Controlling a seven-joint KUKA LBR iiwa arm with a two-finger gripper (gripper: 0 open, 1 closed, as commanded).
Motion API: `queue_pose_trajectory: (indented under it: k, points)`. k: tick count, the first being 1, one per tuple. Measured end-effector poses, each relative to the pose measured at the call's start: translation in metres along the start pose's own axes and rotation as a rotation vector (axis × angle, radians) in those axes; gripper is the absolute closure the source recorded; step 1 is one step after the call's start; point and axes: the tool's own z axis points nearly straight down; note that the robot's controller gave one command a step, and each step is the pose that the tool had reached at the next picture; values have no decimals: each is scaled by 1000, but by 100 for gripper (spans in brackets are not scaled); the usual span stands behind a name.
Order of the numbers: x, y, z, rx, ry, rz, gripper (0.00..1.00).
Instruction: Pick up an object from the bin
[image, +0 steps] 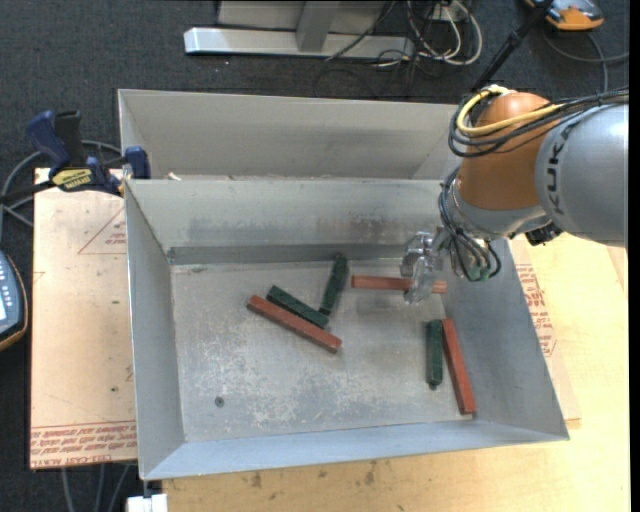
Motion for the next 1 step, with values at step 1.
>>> queue_pose_trajectory:
  k: [1]
  points:
    - [-1, 0, -15, 0, 2, 0, 100]
